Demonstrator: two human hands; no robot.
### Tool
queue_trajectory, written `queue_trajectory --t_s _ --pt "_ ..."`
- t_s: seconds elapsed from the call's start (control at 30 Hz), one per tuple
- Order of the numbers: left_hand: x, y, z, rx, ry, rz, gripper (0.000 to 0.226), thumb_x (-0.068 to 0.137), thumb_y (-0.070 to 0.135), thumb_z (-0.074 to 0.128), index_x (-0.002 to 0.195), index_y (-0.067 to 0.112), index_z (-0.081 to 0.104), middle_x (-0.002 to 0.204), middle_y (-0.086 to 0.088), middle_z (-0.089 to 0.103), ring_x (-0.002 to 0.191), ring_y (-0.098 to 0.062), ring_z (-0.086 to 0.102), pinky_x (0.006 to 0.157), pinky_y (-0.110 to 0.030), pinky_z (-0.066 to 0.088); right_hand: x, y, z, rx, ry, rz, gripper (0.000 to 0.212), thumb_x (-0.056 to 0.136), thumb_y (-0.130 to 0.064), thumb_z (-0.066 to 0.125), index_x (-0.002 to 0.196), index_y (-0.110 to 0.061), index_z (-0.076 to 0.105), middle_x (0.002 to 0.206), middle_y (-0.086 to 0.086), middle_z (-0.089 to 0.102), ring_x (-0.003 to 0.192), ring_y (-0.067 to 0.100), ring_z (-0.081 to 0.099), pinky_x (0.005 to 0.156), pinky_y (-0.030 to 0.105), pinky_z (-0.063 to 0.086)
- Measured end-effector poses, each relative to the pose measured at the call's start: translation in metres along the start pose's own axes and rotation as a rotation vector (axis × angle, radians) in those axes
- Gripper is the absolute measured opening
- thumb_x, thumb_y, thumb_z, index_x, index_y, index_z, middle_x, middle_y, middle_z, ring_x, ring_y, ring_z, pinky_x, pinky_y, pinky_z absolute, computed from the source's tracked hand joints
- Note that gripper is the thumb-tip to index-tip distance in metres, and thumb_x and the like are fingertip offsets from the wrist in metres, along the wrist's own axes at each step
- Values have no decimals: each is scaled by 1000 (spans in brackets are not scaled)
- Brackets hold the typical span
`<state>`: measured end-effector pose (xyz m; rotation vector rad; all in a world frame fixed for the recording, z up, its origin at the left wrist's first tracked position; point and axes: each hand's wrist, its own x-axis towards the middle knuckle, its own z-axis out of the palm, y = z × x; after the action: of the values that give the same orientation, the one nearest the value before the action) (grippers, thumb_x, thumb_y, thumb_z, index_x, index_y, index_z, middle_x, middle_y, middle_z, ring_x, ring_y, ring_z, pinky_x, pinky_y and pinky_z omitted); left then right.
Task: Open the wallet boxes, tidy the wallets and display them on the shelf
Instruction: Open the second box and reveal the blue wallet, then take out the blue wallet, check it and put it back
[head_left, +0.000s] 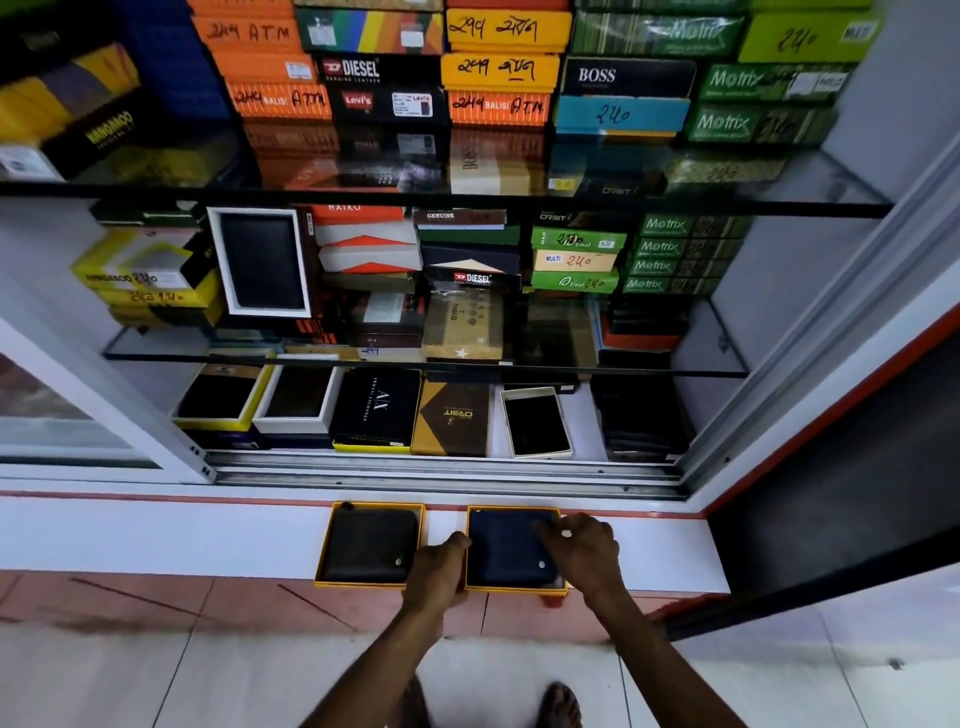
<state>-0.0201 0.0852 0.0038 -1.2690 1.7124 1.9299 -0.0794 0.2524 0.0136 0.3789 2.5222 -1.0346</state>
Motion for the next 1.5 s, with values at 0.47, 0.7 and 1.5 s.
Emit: queue_trajectory --t_s 0.47,0.7,1.5 --pt "-20 42 -9 41 -248 171 33 92 58 48 94 30 65 80 15 79 76 -6 75 61 -23 55 -58 -42 -45 647 -266 -176 30 76 -19 84 86 -6 59 90 14 72 80 30 74 63 33 62" --pt "-28 88 -30 -139 -714 34 42 90 44 56 93 4 68 64 -7 65 50 -17 58 47 -24 43 -47 -80 -91 355 -187 -519 21 96 -31 59 111 -27 73 104 -5 75 87 10 71 63 19 56" --pt "-54 164 -35 -128 -513 272 52 86 46 64 117 5 67 87 -10 77 72 -22 72 59 -27 55 -90 -149 -137 17 -20 -855 19 76 -47 64 83 -31 72 71 -17 71 53 -6 57 53 9 42"
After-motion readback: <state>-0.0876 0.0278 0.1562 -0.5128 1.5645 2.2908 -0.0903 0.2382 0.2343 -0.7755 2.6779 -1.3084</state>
